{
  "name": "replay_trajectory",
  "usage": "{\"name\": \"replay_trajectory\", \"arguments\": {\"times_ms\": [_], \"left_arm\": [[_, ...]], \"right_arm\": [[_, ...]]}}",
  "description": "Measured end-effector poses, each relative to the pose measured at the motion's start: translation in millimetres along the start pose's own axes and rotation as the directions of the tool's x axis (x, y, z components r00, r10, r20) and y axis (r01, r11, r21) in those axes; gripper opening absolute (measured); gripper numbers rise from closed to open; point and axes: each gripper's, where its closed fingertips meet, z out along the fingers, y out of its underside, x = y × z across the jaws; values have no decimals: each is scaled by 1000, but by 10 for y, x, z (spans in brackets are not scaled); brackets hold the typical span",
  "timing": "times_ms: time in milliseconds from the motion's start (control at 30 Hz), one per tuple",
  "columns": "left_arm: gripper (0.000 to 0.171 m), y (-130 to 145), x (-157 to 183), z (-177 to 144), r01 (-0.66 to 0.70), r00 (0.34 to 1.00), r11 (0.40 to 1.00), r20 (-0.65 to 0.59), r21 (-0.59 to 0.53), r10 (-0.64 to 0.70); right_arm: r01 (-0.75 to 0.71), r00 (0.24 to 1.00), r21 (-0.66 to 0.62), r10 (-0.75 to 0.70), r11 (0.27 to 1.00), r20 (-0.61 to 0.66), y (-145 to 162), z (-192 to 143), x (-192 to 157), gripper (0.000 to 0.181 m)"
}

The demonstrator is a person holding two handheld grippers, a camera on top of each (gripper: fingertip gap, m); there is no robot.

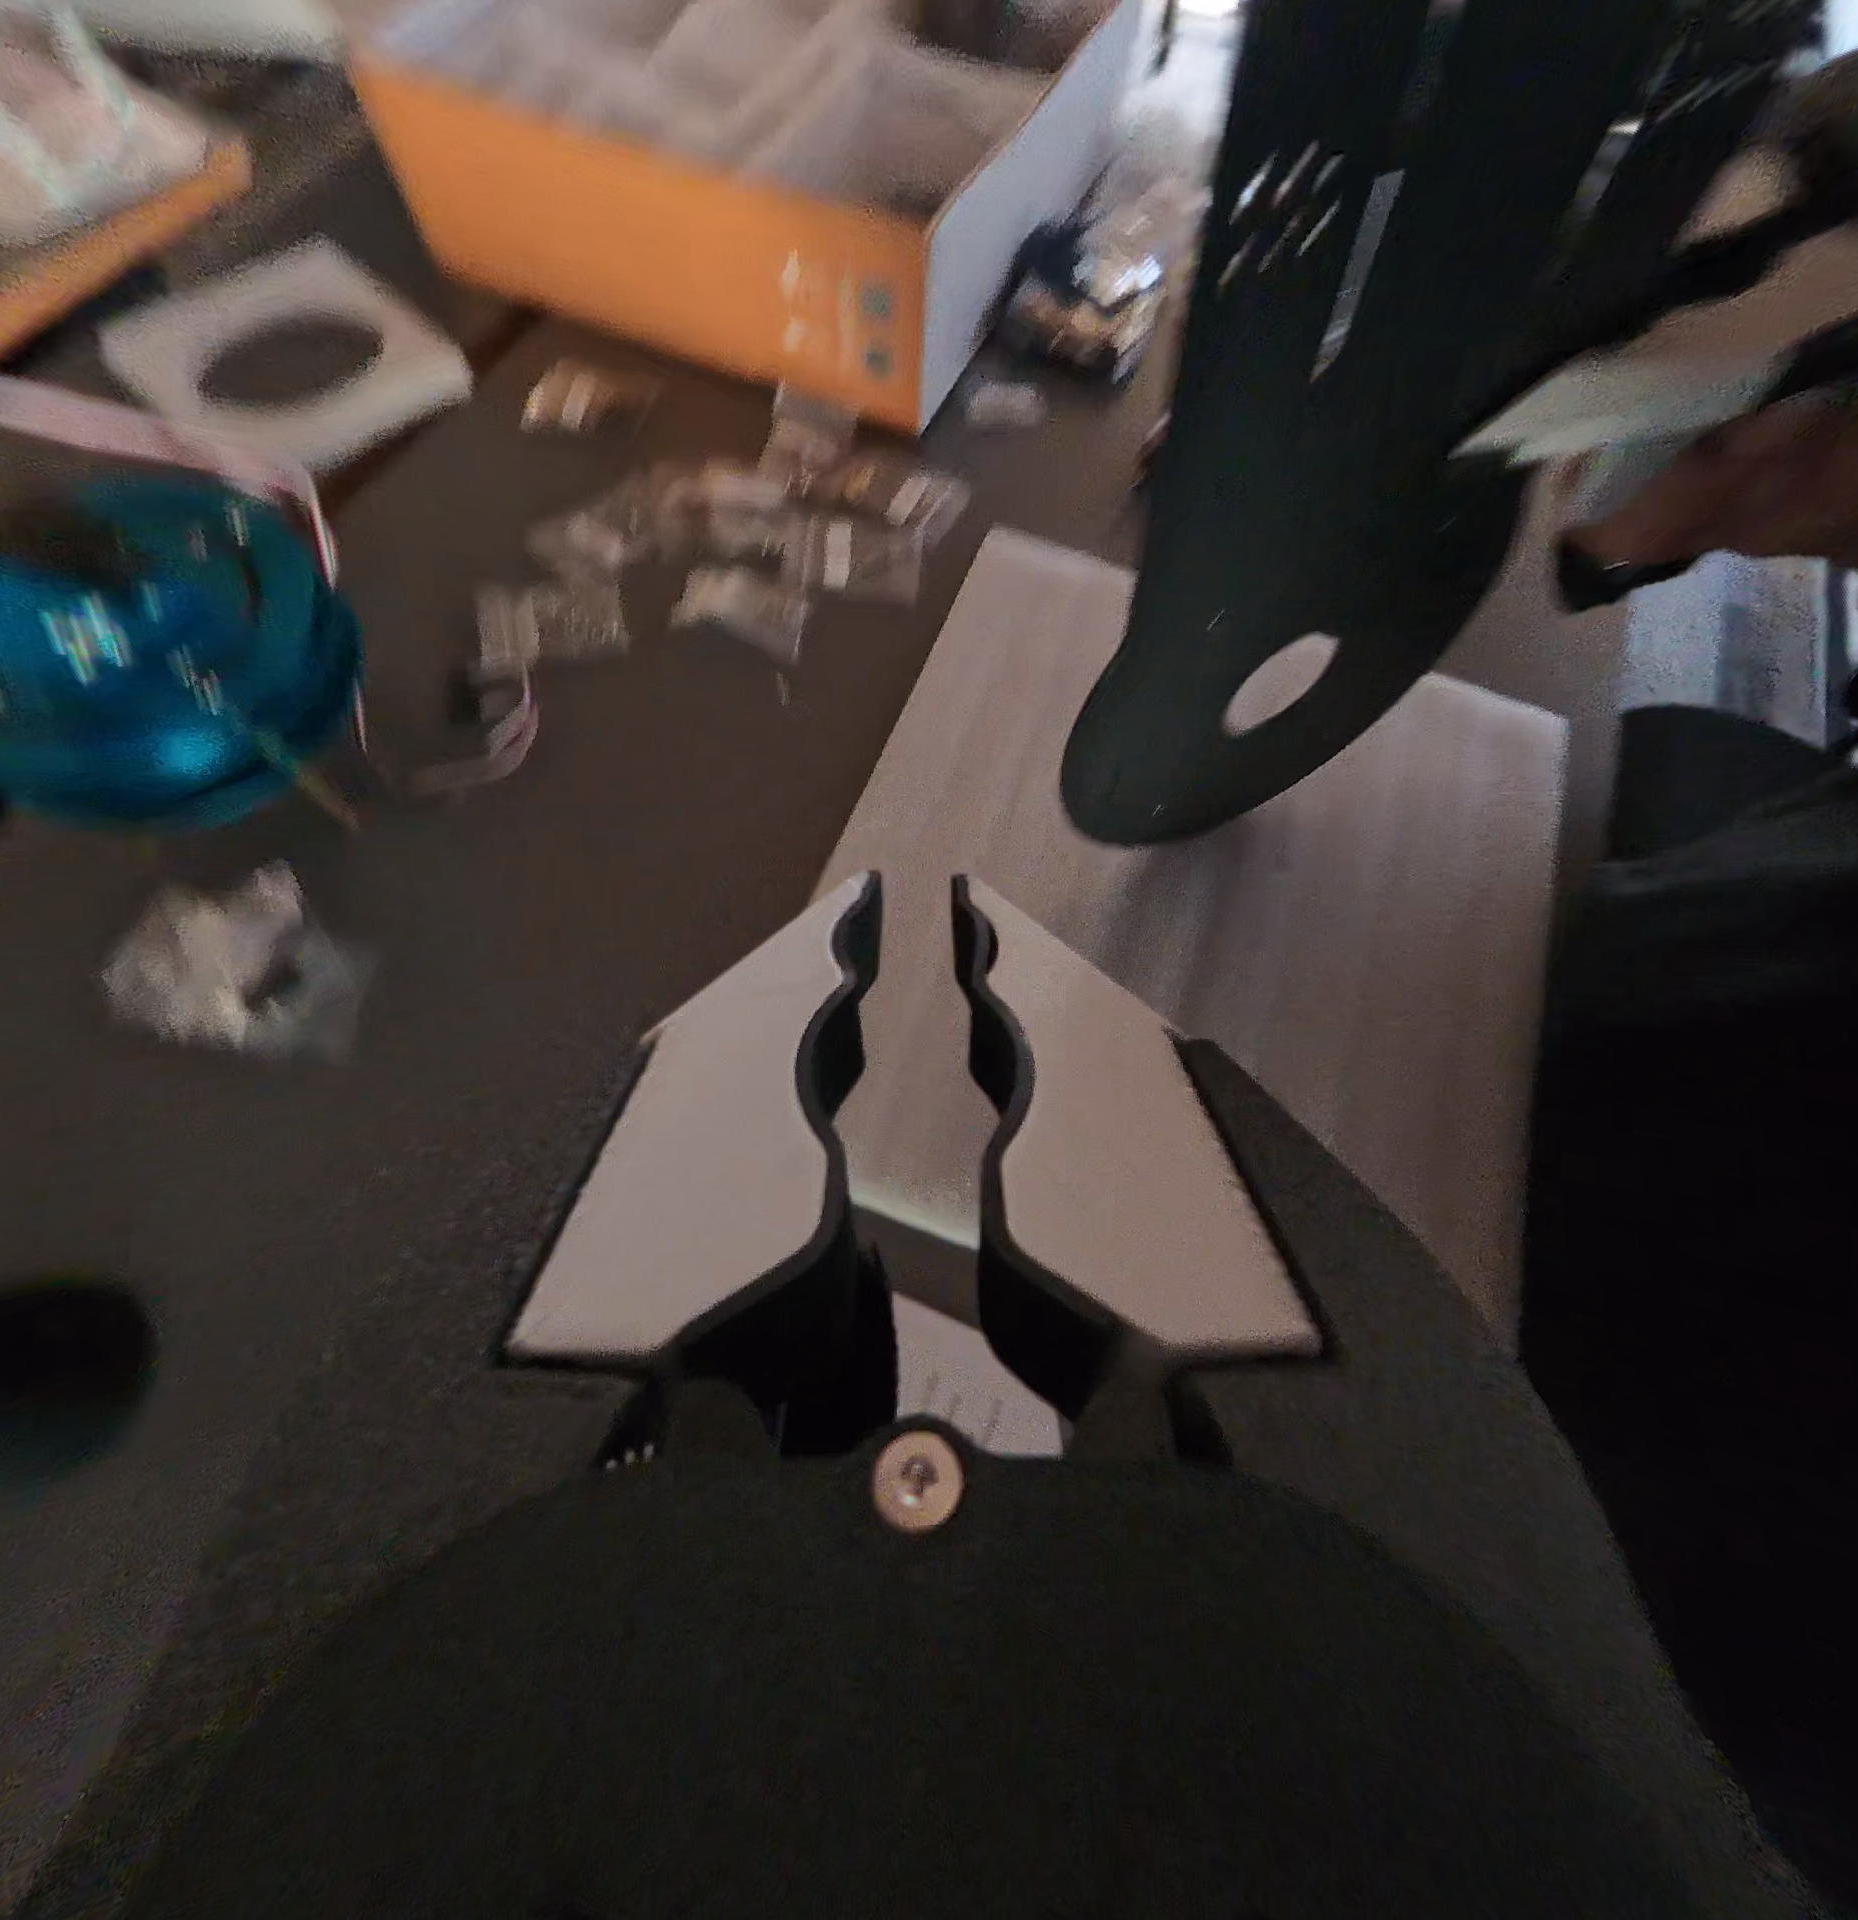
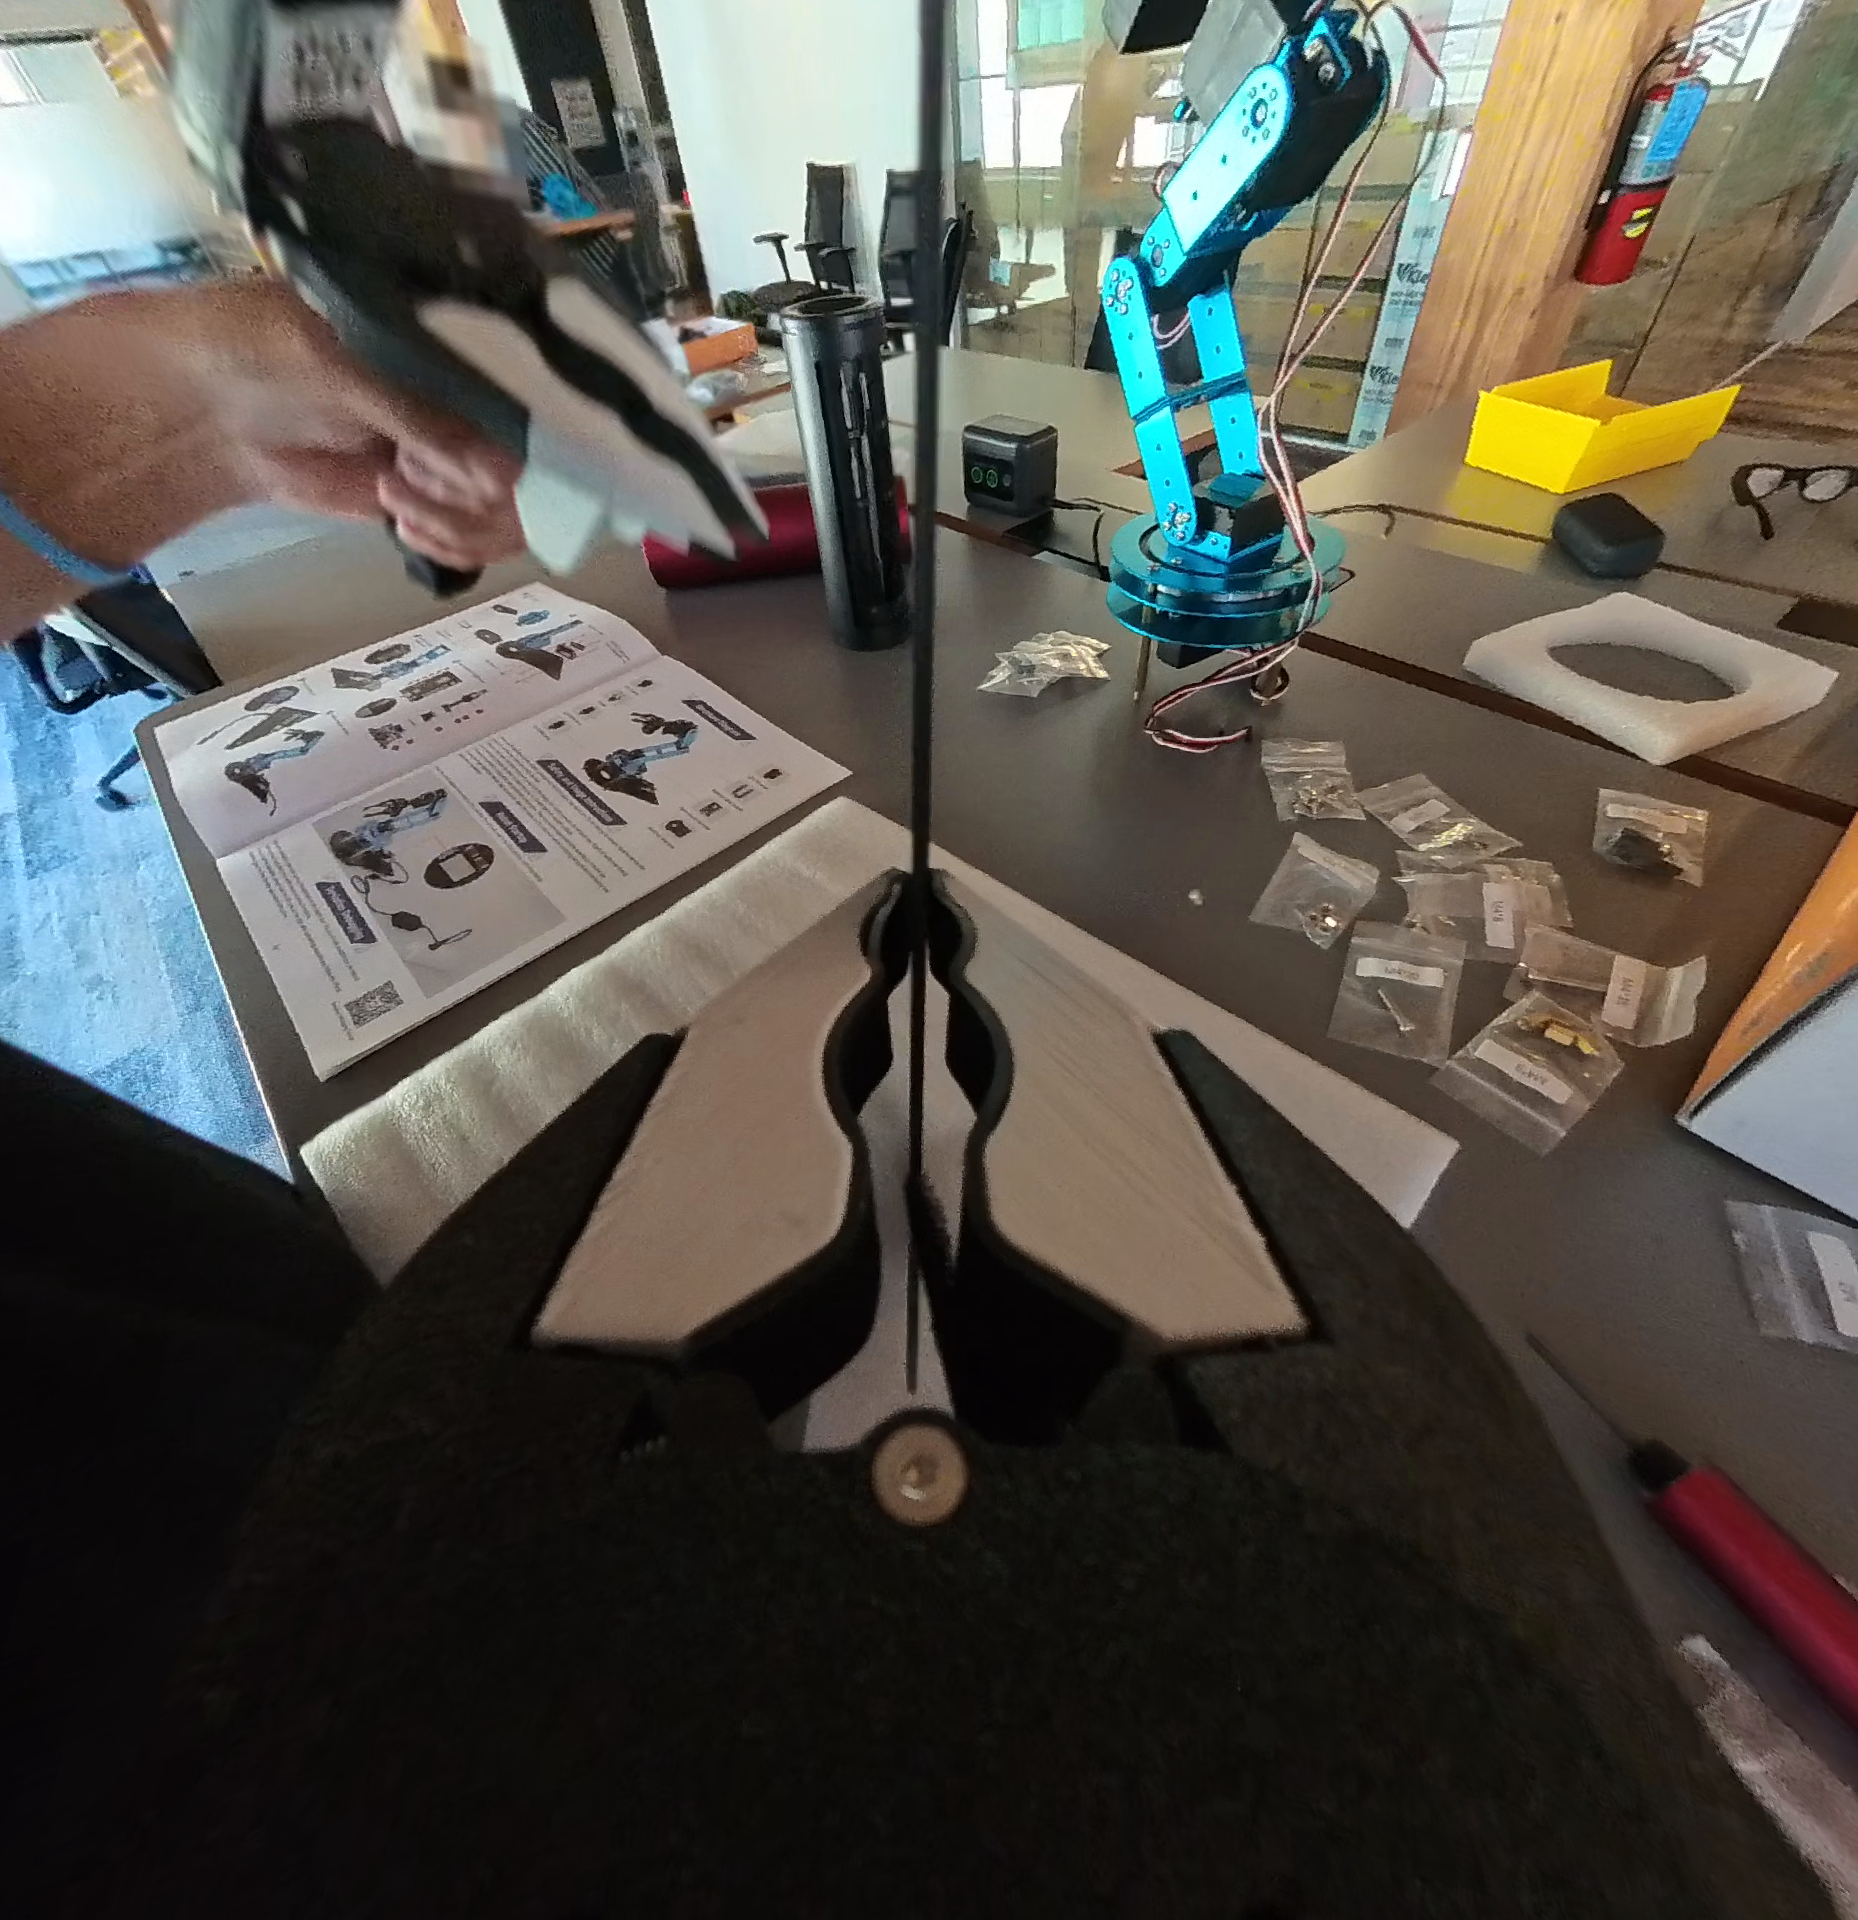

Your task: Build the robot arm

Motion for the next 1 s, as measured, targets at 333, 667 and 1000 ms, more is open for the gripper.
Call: {"name": "replay_trajectory", "arguments": {"times_ms": [333,667,1000], "left_arm": [[20,491,-274,1079,222,966,972,154,-77,-208],[21,166,-770,1951,143,985,977,122,-160,-124],[21,-41,-763,2520,65,993,977,-86,-201,-84]], "right_arm": [[-27,1000,53,28,998,-10,188,-425,-78,1],[-60,993,45,65,997,-98,282,-592,17,1],[-102,985,32,106,994,-137,298,-593,168,2]]}}
